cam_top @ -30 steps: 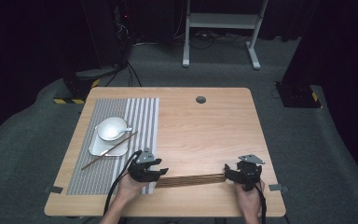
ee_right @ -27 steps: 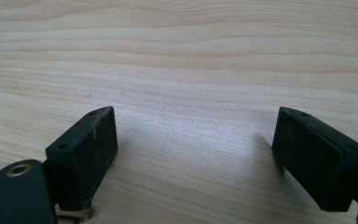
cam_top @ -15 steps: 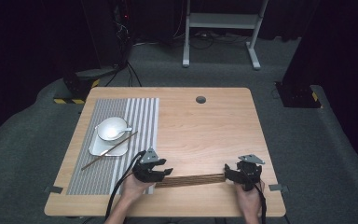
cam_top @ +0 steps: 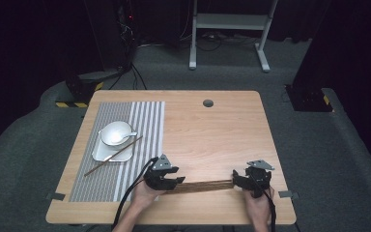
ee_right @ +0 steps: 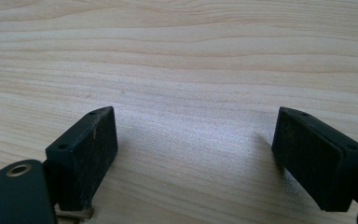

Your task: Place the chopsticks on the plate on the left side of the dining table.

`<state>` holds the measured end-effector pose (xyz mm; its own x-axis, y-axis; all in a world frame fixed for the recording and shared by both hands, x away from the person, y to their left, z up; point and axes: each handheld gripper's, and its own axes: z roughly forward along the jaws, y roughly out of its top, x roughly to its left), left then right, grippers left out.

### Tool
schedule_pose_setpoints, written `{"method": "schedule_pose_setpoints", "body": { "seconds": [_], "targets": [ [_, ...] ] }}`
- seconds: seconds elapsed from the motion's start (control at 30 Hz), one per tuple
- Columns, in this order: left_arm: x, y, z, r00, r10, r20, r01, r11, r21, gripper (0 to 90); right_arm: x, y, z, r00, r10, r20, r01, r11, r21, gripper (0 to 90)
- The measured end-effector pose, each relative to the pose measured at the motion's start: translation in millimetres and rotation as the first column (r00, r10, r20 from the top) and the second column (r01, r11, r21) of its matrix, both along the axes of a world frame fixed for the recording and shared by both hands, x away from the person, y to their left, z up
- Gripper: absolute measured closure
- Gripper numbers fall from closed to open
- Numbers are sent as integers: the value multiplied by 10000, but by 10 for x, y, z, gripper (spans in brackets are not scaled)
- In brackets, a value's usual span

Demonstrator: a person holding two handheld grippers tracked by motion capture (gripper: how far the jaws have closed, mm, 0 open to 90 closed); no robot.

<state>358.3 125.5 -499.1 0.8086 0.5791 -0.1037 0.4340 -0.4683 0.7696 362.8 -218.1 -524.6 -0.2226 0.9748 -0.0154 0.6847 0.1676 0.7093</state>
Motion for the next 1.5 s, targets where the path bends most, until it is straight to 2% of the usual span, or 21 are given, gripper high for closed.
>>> {"method": "schedule_pose_setpoints", "body": {
  "seconds": [0.2, 0.53, 1.03, 1.23, 1.33, 1.5],
  "targets": [
    [-4, -48, -14, 9999, 25, 102, -24, 10000, -94, 520, 0, 0, 0, 10000, 1, 2, -1, 10000, -1, 136],
    [-4, -203, -59, 9995, -288, 107, 288, 9996, 2, 544, 1, -1, 0, 10000, 16, 12, -16, 10000, -10, 136],
    [0, -259, -102, 9991, -391, 147, 387, 9989, 257, 568, 0, 0, 0, 10000, 3, 4, -3, 10000, 1, 136],
    [3, -304, -113, 9986, -516, 83, 514, 9985, 188, 581, 0, 0, 0, 10000, -1, 0, 1, 10000, 1, 136],
    [7, -328, -120, 9985, -553, 63, 551, 9982, 222, 588, 0, 0, 0, 10000, 0, 2, 0, 10000, 2, 136],
    [9, -396, -112, 9976, -655, 244, 644, 9970, 432, 597, 0, 0, 0, 10000, 5, 4, -5, 10000, 1, 136]
  ]
}}
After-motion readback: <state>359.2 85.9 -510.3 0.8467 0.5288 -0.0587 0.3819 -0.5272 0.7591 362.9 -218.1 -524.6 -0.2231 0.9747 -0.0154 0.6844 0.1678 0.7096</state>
